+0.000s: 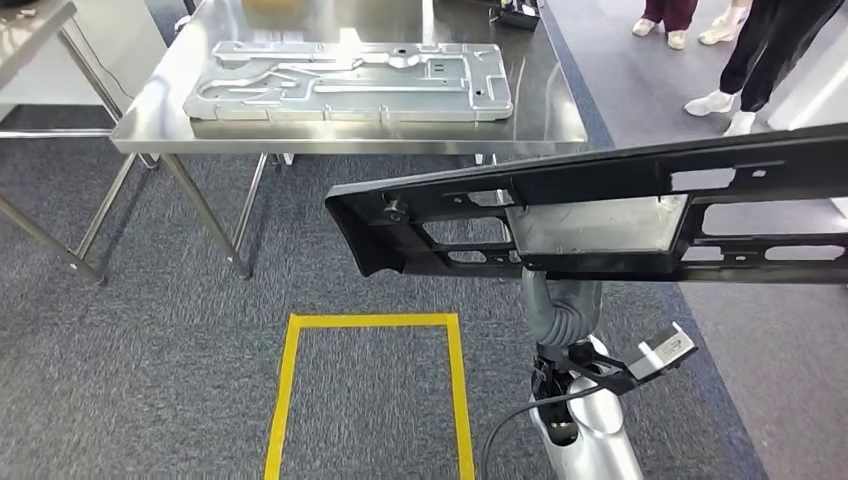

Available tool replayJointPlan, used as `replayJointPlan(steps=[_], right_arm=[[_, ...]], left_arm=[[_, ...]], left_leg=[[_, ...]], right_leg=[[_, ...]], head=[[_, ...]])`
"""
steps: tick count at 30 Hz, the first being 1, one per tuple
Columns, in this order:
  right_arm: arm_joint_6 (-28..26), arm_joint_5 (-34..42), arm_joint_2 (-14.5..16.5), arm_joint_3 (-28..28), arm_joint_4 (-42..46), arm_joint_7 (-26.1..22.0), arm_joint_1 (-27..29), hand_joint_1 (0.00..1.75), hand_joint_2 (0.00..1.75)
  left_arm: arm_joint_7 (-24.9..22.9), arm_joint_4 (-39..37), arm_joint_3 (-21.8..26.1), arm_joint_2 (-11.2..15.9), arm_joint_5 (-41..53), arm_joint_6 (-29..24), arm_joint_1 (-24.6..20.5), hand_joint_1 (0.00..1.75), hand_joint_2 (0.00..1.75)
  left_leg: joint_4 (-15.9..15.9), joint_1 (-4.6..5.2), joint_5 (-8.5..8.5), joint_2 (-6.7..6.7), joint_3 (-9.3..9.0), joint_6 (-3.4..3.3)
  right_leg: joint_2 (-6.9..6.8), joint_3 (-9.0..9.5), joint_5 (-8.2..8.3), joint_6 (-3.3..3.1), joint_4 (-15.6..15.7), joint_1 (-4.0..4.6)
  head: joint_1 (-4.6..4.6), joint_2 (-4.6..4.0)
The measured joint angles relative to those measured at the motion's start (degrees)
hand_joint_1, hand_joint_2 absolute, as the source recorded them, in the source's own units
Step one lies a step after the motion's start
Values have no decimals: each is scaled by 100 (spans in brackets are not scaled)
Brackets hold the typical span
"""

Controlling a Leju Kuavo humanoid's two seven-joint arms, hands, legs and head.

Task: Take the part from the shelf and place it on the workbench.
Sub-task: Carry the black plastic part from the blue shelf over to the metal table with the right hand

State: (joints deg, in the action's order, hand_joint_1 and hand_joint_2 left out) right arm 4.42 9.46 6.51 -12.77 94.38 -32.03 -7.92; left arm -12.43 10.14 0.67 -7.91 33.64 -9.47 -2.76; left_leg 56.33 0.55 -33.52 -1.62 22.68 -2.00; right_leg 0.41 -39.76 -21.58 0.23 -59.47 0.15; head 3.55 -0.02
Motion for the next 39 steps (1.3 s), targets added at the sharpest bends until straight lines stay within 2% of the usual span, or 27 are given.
replayJointPlan(steps=[2,4,5,7,8,9,10,11,12,14,15,17,19,20,22,24,25,26,28,29,30,32,33,35,36,37,39], right_arm=[[-14,17,-5,-14,-3,1,-53,175,175],[-13,37,-7,-36,-14,2,-117,175,175],[-10,44,-7,-53,-33,4,-147,175,175],[-14,41,-8,-89,-89,12,-207,175,175],[-25,25,-9,-104,-115,25,-231,175,175],[-40,4,-9,-119,-133,43,-248,175,175],[-56,-17,-9,-133,-146,61,-260,175,175],[-69,-31,-9,-147,-158,78,-273,175,175],[-77,-36,-9,-162,-172,89,-288,175,175],[-79,-39,-10,-191,-197,105,-324,175,175],[-79,-41,-10,-207,-203,113,-346,175,175],[-75,-54,-8,-229,-201,124,-396,175,175],[-70,-101,-10,-245,-201,149,-433,175,175],[-69,-133,-14,-256,-202,173,-441,175,175],[-86,-182,-29,-291,-220,225,-451,175,175],[-135,-185,-48,-339,-263,226,-455,175,175],[-176,-176,-54,-360,-291,196,-457,175,175],[-220,-165,-57,-378,-317,156,-460,175,175],[-294,-142,-63,-409,-369,72,-458,175,175],[-315,-132,-66,-421,-392,40,-455,175,175],[-331,-126,-68,-433,-410,11,-454,175,175],[-360,-126,-70,-453,-422,-49,-469,175,175],[-374,-131,-71,-461,-415,-80,-479,175,175],[-389,-146,-73,-467,-402,-133,-488,175,175],[-390,-158,-75,-467,-399,-150,-486,175,175],[-389,-172,-76,-467,-398,-163,-485,175,175],[-385,-196,-79,-467,-398,-176,-480,175,175]], left_arm=[[-58,1,6,2,14,-38,-28,0,175],[-114,1,24,9,15,-83,-49,0,175],[-131,1,39,13,3,-115,-54,0,175],[-138,1,104,23,-65,-192,-50,0,175],[-128,1,151,30,-111,-225,-42,0,175],[-117,1,203,36,-152,-241,-30,0,175],[-105,1,246,41,-177,-243,-13,0,175],[-99,1,281,44,-190,-236,9,0,175],[-96,-4,310,46,-197,-228,37,0,175],[-86,-11,355,50,-205,-218,53,0,175],[-83,-13,376,51,-208,-214,49,0,175],[-83,-9,408,51,-201,-211,27,0,175],[-100,-8,419,48,-192,-228,26,0,175],[-108,-8,426,46,-203,-242,25,0,175],[-99,-8,455,38,-235,-252,26,0,175],[-75,-8,483,26,-219,-235,30,0,175],[-57,-8,490,24,-190,-227,37,0,175],[-33,-8,493,22,-154,-225,43,0,175],[28,-9,497,20,-83,-210,55,0,175],[55,-9,497,20,-50,-197,47,0,175],[81,-8,497,24,-22,-183,35,0,175],[122,-5,497,45,25,-155,-3,0,175],[138,-3,497,59,40,-147,-18,0,175],[157,-2,497,78,60,-132,-46,0,175],[167,-2,497,79,65,-123,-53,0,175],[174,-2,497,79,70,-110,-60,0,175],[196,-2,497,79,88,-82,-56,0,175]], left_leg=[[165,1,80,10,-46,63],[784,-6,240,46,257,118],[1161,-22,199,63,521,147],[1674,-64,-187,80,1035,216],[1738,-89,-407,89,1219,246],[1659,-110,-522,100,1330,272],[1453,-127,-480,112,1377,293],[1129,-141,-246,126,1373,311],[801,-150,152,156,1349,320],[391,-133,717,207,1279,268],[340,-124,812,218,1256,214],[306,-115,728,181,1157,92],[274,-114,681,156,1028,0],[265,-112,650,150,970,-32],[258,-97,555,140,875,-72],[253,-71,437,115,755,-84],[251,-50,369,103,671,-89],[248,-27,296,94,578,-93],[234,10,148,74,408,-93],[215,20,77,61,342,-80],[199,27,33,48,262,-63],[240,44,77,39,165,-2],[395,50,168,49,189,27],[998,39,311,74,523,94],[1352,15,258,86,776,127],[1624,-10,90,94,1038,164],[1781,-62,-394,111,1436,236]], right_leg=[[14,180,-84,-78,57,-6],[10,393,-184,-135,144,-36],[2,486,-250,-149,174,-51],[-3,645,-395,-153,189,-68],[2,725,-469,-143,189,-78],[8,815,-543,-127,189,-89],[14,914,-619,-105,189,-104],[14,1024,-703,-76,189,-122],[9,1137,-790,-43,188,-134],[5,1302,-949,40,207,-139],[3,1363,-987,87,205,-132],[-5,1418,-991,175,151,-136],[-15,1266,-975,215,-221,-144],[-20,1057,-1025,218,-549,-142],[-22,485,-1285,211,-1251,-120],[-23,53,-1534,188,-1519,-90],[-22,-43,-1504,154,-1391,-65],[-22,-69,-1320,89,-1117,-30],[12,-37,-573,-113,-447,74],[40,-2,-298,-187,-234,116],[63,42,-138,-230,-105,143],[79,211,-205,-234,-1,129],[72,327,-233,-235,72,106],[59,571,-303,-230,197,52],[51,678,-364,-223,244,33],[50,777,-435,-215,270,13],[65,988,-607,-185,288,-26]], head=[[-2,0],[-1,0],[0,0],[1,0],[1,0],[1,0],[1,0],[1,0],[0,0],[-1,0],[-3,0],[-4,0],[-5,0],[-5,0],[-5,0],[-5,0],[-5,0],[-5,0],[-4,0],[-10,0],[-17,0],[-31,0],[-31,0],[-29,0],[-29,0],[-28,0],[-28,0]])
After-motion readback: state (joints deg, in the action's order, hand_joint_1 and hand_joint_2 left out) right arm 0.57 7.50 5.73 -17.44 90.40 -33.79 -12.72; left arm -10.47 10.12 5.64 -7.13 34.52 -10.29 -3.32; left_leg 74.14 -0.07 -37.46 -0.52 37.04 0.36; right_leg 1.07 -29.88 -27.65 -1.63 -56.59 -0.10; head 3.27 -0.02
